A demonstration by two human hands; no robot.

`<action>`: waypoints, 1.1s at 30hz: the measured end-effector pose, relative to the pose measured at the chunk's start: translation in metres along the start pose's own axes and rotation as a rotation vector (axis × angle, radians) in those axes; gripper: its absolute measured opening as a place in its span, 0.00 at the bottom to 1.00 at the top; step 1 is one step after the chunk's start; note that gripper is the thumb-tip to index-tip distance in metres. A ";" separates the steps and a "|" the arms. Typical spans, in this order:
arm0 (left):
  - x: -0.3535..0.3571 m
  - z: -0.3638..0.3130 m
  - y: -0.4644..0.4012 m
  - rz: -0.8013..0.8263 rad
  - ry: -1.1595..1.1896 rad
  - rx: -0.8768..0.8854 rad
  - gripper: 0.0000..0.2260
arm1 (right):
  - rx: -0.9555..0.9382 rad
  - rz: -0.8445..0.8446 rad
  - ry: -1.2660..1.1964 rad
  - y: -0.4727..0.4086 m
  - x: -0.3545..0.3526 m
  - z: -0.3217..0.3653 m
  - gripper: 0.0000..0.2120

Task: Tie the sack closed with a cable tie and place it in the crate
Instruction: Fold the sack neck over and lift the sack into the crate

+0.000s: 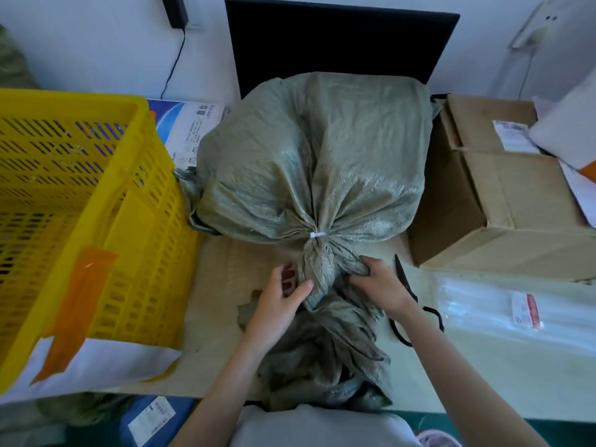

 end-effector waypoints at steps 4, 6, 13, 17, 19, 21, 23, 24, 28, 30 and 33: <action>0.003 -0.015 0.001 0.003 0.071 0.047 0.31 | 0.035 0.019 -0.500 0.006 -0.006 0.024 0.11; 0.005 -0.022 0.000 0.004 0.068 0.081 0.32 | 0.023 0.033 -0.675 0.008 -0.005 0.040 0.11; -0.006 -0.036 -0.035 -0.034 -0.173 0.149 0.54 | 0.026 0.014 -1.071 0.003 -0.001 0.088 0.09; -0.012 -0.049 -0.053 0.092 -0.200 0.172 0.57 | 0.065 0.072 -1.216 -0.003 0.005 0.104 0.15; -0.016 -0.050 -0.060 0.117 -0.223 0.162 0.57 | 0.076 0.114 -1.284 -0.004 0.007 0.108 0.16; -0.022 -0.052 -0.062 0.108 -0.236 0.190 0.53 | 0.066 0.157 -1.322 -0.003 0.004 0.110 0.14; -0.029 -0.057 -0.058 0.046 -0.362 0.244 0.40 | 0.052 0.176 -1.278 -0.001 -0.001 0.109 0.14; -0.034 -0.061 -0.054 -0.007 -0.464 0.289 0.31 | 0.040 0.176 -1.236 0.000 -0.005 0.108 0.15; -0.054 -0.090 -0.043 -0.277 -1.010 0.625 0.10 | -0.039 0.128 -0.951 0.006 -0.023 0.107 0.14; -0.062 -0.104 -0.044 -0.332 -1.211 0.732 0.16 | -0.065 0.087 -0.683 0.011 -0.033 0.107 0.10; -0.076 -0.124 -0.047 -0.340 -1.330 0.989 0.19 | -0.165 -0.061 -0.176 0.016 -0.047 0.106 0.14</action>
Point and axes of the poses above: each hand's wrist, its own y-axis away from the middle knuckle, its own x-axis out of the palm, z = x × y, the point moved 1 cm from there along -y, towards the middle knuckle, and after that the axes turned 6 degrees about x, right-handed, at the moved point
